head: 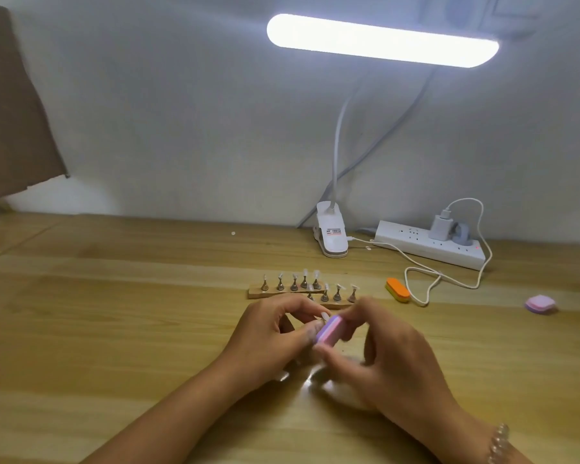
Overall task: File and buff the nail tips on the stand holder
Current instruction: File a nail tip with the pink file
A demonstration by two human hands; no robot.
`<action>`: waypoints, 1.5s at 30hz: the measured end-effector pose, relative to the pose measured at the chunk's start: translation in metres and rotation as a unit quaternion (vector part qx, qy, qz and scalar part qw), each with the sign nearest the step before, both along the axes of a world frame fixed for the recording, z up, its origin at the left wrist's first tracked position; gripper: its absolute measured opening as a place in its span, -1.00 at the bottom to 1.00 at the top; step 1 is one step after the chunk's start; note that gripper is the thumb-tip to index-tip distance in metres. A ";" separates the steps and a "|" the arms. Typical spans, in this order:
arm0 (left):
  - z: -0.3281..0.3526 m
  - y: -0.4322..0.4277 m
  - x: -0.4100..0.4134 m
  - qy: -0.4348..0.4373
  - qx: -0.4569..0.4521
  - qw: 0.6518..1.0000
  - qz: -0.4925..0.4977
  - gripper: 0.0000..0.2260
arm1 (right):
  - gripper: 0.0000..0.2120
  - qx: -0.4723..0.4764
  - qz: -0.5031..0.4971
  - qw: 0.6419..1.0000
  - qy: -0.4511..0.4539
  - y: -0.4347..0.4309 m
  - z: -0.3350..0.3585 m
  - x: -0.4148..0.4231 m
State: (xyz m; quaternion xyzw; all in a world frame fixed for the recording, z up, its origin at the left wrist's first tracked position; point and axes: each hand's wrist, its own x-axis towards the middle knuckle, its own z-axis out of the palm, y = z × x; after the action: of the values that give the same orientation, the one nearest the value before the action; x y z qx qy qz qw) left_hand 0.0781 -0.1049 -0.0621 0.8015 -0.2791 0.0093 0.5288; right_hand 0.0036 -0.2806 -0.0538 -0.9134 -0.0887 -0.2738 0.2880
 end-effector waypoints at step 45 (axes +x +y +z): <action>-0.003 -0.001 0.005 0.022 -0.003 0.999 -0.033 -0.87 | -0.67 -0.011 -0.050 0.996 -0.067 -0.002 -0.002 0.003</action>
State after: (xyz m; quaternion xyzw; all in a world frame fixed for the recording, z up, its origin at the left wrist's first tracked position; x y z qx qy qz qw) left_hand 0.0829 -0.1059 -0.0649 0.7904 -0.2934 -0.0247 0.5372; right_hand 0.0062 -0.2830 -0.0556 -0.8994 -0.0653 -0.3472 0.2573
